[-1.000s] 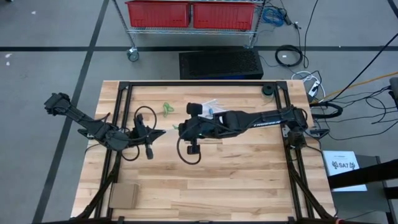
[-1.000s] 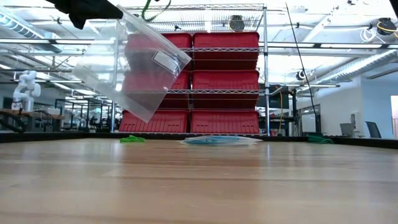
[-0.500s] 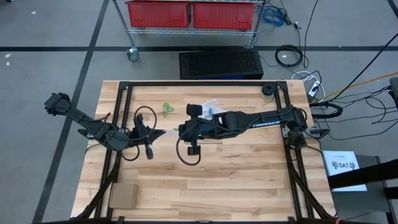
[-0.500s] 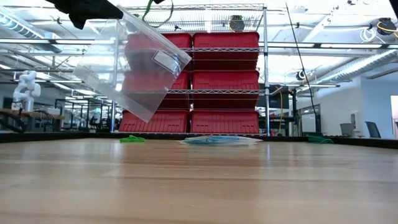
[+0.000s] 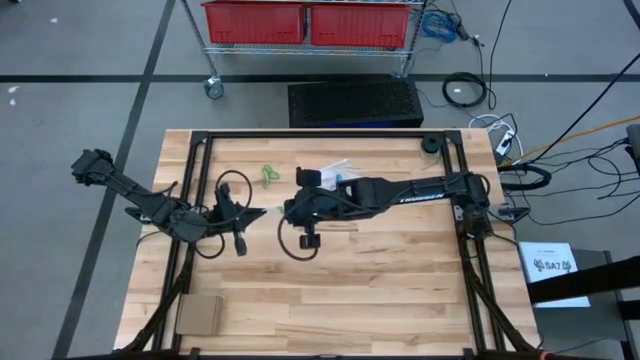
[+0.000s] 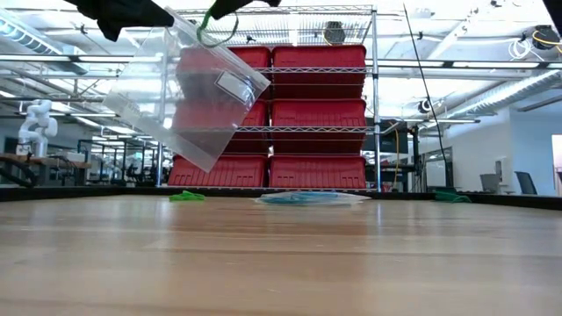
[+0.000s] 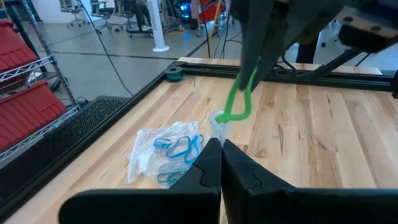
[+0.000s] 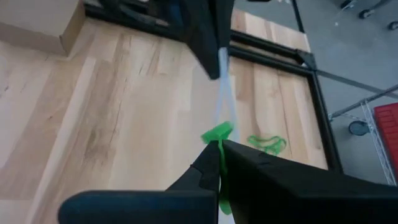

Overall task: Sort rubber bands
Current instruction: Put the green rubber band into the open transparent zip lock bag

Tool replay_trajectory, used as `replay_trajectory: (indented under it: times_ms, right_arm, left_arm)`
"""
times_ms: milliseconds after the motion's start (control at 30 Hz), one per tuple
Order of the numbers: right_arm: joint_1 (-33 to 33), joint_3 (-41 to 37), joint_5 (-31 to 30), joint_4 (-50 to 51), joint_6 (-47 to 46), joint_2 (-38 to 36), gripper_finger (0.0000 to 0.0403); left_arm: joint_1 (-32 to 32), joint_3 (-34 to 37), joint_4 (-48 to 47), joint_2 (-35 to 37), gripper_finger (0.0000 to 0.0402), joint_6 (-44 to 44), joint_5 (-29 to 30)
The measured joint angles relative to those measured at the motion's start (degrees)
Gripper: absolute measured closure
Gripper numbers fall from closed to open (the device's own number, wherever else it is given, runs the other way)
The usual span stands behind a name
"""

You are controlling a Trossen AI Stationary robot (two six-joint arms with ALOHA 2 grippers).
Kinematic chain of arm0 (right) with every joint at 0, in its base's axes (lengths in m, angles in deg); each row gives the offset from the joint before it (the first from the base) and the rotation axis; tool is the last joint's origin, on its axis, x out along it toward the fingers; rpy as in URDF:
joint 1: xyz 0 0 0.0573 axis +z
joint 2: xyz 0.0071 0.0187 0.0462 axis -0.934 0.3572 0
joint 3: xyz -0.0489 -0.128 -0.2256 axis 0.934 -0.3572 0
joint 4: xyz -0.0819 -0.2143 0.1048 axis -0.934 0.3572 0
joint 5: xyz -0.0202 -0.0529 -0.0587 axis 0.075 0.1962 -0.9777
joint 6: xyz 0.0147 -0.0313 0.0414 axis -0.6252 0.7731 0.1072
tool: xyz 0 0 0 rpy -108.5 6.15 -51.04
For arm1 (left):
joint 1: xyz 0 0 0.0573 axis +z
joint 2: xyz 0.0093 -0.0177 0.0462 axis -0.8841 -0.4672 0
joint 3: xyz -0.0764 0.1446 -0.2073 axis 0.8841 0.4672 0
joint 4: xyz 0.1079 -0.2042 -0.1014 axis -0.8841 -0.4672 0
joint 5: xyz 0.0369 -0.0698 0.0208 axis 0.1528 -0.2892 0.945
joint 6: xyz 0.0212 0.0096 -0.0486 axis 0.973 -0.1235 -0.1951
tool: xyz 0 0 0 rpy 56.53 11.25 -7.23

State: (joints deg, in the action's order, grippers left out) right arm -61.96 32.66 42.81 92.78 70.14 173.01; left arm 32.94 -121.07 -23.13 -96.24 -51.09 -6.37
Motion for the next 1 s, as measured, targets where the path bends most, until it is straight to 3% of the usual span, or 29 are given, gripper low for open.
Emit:
replay_trajectory:
  times_ms: [1000]
  right_arm:
    - [-2.5, 0.0, 2.1, -1.2, -2.5, 1.7, 0.0403]
  left_arm:
    - [0.0, 0.0, 0.1, 0.0, 0.0401, 0.0, -0.3]
